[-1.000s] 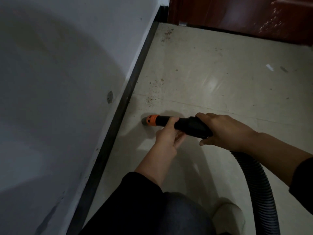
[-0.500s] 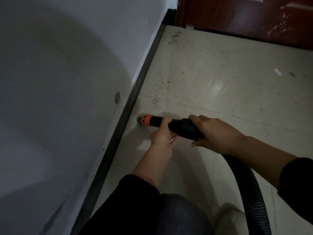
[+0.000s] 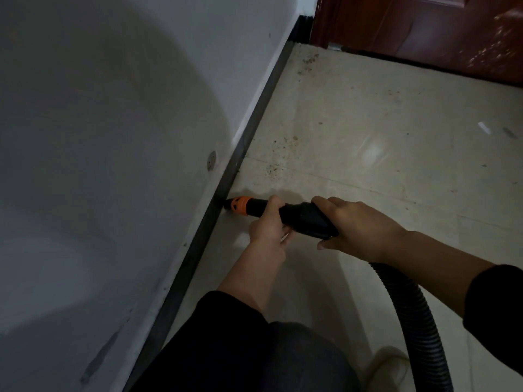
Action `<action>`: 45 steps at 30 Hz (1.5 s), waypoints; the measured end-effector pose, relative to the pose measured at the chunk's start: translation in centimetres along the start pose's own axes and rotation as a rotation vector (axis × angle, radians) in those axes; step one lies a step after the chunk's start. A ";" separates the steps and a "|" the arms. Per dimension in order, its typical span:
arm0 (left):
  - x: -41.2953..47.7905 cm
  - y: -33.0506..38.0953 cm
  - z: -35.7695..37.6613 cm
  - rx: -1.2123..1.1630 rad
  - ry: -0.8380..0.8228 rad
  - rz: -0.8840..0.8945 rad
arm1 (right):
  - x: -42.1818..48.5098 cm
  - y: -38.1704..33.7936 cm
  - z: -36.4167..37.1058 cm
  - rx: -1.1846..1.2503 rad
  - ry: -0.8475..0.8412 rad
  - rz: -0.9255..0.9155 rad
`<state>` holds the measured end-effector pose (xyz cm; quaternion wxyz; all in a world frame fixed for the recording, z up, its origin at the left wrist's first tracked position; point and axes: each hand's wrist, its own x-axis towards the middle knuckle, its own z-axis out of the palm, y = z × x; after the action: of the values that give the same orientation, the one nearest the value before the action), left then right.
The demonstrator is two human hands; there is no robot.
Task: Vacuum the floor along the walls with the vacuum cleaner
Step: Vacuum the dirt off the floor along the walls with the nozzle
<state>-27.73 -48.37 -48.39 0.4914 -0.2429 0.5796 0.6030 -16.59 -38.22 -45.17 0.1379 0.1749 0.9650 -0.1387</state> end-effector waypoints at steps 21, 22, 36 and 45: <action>0.4 0.1 -0.3 0.033 -0.013 -0.027 | -0.1 -0.7 0.2 -0.001 -0.006 0.032; 0.6 0.1 -0.1 0.019 -0.019 -0.010 | 0.1 -0.7 0.1 -0.003 0.003 0.045; 3.1 1.7 1.5 -0.012 -0.097 0.104 | 2.6 -0.5 0.1 0.014 0.072 0.180; 3.6 1.6 1.9 -0.015 -0.097 0.116 | 2.6 0.1 0.0 0.026 0.064 0.178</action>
<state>-30.07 -45.23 -50.38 0.4815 -0.1831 0.5636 0.6457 -18.94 -37.35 -46.01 0.1163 0.2662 0.9476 -0.1328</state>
